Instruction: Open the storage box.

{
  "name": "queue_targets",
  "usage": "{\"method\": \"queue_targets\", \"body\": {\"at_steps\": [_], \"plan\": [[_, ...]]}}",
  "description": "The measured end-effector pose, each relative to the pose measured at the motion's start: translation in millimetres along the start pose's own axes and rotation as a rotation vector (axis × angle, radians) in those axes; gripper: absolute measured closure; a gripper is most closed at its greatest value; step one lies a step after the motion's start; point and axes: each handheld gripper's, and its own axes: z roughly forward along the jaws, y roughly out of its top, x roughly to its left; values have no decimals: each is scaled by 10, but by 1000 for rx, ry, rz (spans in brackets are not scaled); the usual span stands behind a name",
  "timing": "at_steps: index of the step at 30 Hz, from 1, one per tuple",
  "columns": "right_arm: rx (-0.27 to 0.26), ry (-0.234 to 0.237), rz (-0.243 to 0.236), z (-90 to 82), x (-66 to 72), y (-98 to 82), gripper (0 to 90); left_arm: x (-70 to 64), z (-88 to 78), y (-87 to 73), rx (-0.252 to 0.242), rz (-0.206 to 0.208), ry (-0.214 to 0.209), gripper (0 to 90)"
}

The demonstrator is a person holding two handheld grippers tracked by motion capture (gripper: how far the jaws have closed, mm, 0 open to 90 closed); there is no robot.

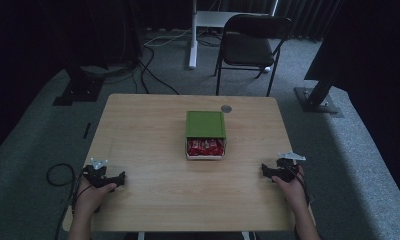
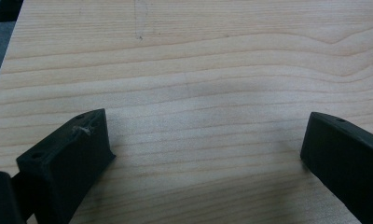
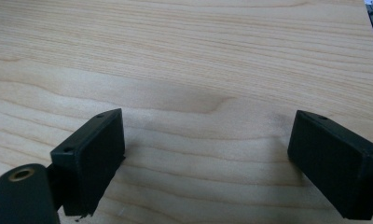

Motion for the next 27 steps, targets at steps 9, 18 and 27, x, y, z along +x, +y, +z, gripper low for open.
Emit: {"method": "queue_targets", "body": {"at_steps": [9,18,27], "plan": [[0,2,-1,0,-2,0,105,-3,-6,-3,0,3,2,22],[0,2,-2,0,-3,0,105,-57,-30,-20,-11,48,-23,53],[0,2,-2,0,-3,0,105,-181,-31,44,-27,97,-35,53]]}}
